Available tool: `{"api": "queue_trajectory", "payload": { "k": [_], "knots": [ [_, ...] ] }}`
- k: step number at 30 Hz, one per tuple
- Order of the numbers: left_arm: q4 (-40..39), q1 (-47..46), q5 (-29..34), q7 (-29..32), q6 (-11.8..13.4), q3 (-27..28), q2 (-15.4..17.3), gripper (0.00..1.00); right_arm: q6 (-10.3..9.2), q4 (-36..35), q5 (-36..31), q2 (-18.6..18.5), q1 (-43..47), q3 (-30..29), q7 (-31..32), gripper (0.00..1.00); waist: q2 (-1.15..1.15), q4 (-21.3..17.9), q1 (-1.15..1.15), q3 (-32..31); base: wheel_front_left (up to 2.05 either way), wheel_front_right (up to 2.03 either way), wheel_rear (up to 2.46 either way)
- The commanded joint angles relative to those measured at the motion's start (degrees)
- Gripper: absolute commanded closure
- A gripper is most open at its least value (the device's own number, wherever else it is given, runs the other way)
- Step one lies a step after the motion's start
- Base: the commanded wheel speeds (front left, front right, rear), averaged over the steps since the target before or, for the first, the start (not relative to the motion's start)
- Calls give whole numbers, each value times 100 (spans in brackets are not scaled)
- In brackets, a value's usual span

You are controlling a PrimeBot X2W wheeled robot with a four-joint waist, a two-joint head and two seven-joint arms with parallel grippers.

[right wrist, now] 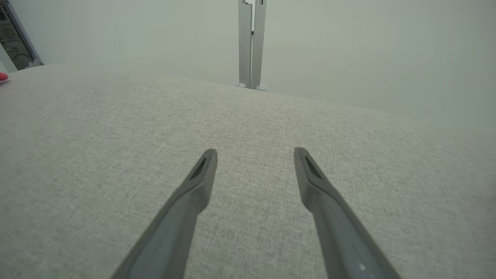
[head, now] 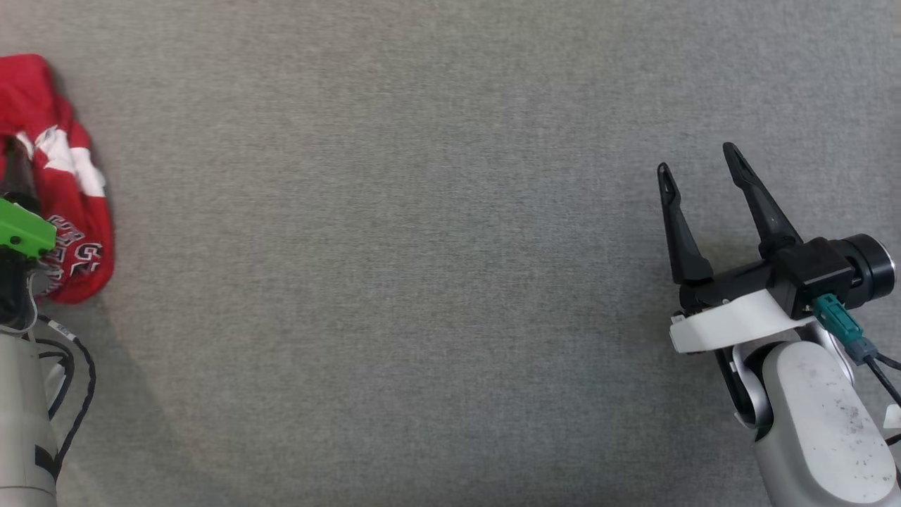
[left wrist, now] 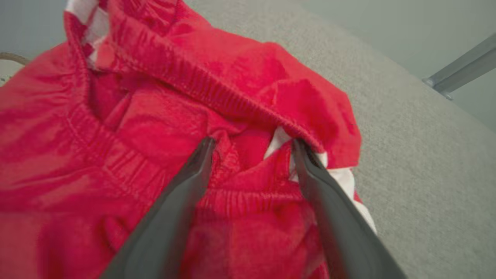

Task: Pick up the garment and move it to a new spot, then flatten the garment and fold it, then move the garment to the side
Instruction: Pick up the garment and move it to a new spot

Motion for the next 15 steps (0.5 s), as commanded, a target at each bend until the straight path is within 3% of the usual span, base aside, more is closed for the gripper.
{"api": "queue_trajectory", "payload": {
  "k": [1,7,8,10,11,15],
  "knots": [
    [74,-55,-49,190,-23,-22,-19,0,-12,-22,-5,15,-36,-11,-48,0,0,-607,-1,569,0,0,0],
    [717,196,-211,1306,343,-150,-306,0,-12,-2,-38,73,-78,-15,-72,0,0,-651,-1,425,0,0,0],
    [813,260,-231,1532,395,-187,-361,8,-12,25,-36,80,-76,-14,-77,0,0,-642,-1,370,0,0,0],
    [865,355,-258,1760,400,-236,-404,93,-12,70,-15,93,-68,-8,-80,0,0,-612,-1,257,0,0,0],
    [852,403,-268,1858,400,-257,-414,100,-12,91,1,98,-60,-10,-83,0,0,-591,-1,192,0,0,0],
    [525,563,-258,1827,342,-191,-182,100,-12,212,67,138,-19,9,-83,0,0,-515,-1,-120,0,0,0]
  ]
}}
